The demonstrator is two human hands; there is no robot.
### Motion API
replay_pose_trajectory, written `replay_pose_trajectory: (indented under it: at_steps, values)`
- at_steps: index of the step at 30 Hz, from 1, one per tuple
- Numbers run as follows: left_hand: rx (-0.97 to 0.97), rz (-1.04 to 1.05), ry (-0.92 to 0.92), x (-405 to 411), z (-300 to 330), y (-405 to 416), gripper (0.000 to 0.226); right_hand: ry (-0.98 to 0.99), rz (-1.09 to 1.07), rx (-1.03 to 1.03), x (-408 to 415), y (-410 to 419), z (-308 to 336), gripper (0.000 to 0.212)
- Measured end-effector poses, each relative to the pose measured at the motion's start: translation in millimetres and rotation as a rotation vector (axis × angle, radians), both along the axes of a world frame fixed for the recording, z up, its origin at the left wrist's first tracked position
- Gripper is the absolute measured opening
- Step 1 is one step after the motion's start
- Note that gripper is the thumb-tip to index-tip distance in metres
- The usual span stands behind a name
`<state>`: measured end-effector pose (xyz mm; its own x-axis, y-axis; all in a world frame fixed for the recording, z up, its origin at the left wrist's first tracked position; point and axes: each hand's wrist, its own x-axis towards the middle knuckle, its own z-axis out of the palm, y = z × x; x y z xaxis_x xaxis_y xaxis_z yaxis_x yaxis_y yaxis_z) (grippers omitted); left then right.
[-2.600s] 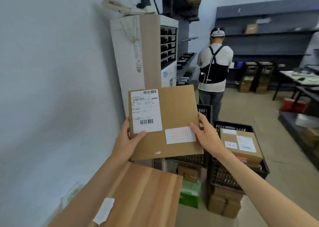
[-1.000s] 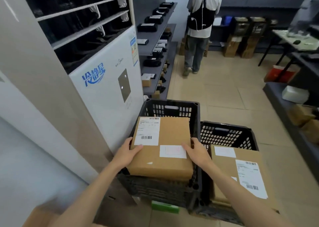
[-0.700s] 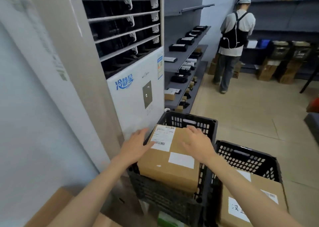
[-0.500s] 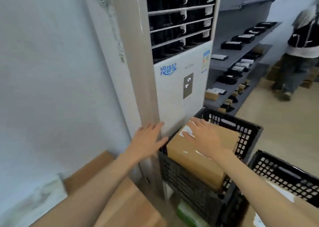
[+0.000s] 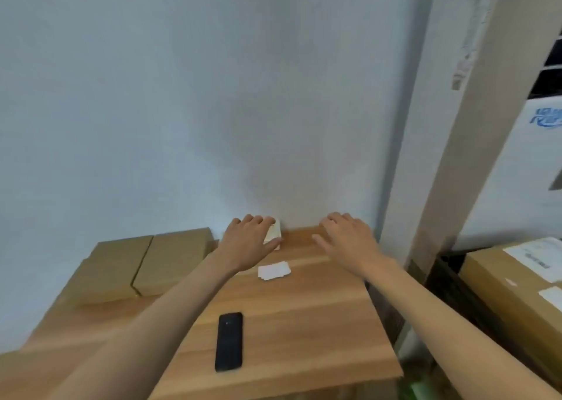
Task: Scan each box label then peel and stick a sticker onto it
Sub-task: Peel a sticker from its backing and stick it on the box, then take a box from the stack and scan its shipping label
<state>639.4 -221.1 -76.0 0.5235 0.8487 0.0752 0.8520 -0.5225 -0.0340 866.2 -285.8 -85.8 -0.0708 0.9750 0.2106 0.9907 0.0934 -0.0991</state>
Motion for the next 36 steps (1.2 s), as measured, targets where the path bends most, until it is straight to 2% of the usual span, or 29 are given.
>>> replay_pose_trajectory:
  at_steps: [11,16,26,36]
  values:
    - [-0.051,0.322,-0.037,-341,6,-28,0.059,0.013,0.313,-0.047,-325,49,-8,0.047]
    - [-0.043,0.416,0.010,-466,-1,-33,0.060,0.007,0.361,-0.105,-453,59,-18,0.050]
    - [-0.144,0.456,-0.038,-579,-42,15,0.061,-0.056,0.361,-0.170,-572,113,-36,0.047]
    - [-0.239,0.437,-0.011,-652,-92,130,0.059,-0.016,0.282,-0.279,-643,224,-88,0.045]
